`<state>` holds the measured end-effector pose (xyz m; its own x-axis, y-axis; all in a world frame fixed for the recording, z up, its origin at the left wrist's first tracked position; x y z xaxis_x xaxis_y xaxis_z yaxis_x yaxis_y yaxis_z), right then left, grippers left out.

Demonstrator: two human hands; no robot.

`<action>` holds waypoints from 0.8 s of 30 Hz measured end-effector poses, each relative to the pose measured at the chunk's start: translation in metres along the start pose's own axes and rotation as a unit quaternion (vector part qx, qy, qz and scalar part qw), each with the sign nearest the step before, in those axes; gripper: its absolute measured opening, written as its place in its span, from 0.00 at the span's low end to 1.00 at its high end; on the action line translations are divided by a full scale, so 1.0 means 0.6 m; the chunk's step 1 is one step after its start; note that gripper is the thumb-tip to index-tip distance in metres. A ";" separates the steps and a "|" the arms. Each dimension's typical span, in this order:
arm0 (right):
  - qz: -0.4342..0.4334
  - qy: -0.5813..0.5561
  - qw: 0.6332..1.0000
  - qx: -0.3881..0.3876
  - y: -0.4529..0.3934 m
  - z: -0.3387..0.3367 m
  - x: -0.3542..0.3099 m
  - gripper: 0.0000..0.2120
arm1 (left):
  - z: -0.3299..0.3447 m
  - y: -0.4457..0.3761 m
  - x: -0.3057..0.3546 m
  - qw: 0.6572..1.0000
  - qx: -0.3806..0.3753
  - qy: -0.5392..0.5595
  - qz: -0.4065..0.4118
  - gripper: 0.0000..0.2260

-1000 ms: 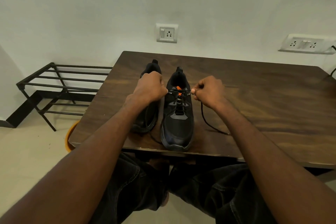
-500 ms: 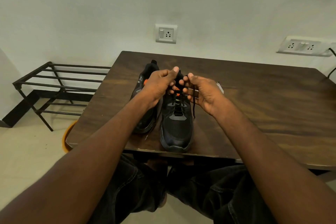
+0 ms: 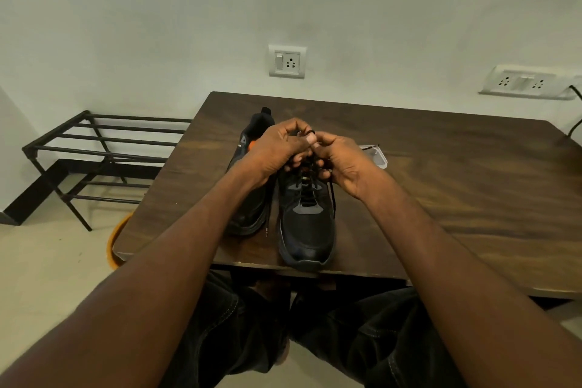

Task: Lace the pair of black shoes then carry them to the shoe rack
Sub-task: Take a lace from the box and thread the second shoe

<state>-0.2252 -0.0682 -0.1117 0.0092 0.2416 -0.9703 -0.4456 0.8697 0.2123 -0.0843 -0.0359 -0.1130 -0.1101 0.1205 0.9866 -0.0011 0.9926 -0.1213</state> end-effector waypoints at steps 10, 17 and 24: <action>-0.039 0.095 0.995 -0.007 -0.002 -0.008 -0.005 0.05 | -0.007 -0.002 -0.003 0.997 0.026 -0.004 -0.067 0.08; -0.054 0.064 0.996 -0.040 0.001 -0.004 -0.008 0.10 | -0.014 0.003 -0.005 0.997 0.051 -0.017 -0.059 0.11; -0.016 0.065 0.995 0.074 -0.001 -0.010 0.002 0.14 | -0.007 0.012 0.019 0.998 -0.013 -0.060 -0.018 0.10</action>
<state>-0.2301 -0.0711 -0.1140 -0.0981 0.1638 -0.9816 -0.3104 0.9321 0.1866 -0.0814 -0.0273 -0.1019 -0.2284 0.0834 0.9700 0.0188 0.9965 -0.0813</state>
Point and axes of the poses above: each hand's wrist, its own y-axis away from the middle knuckle, its own z-axis out of the palm, x = y × z, the point moved 5 cm from there along -y, towards the middle knuckle, and after that the axes turned 4 degrees about -y, right-handed, at the moved point
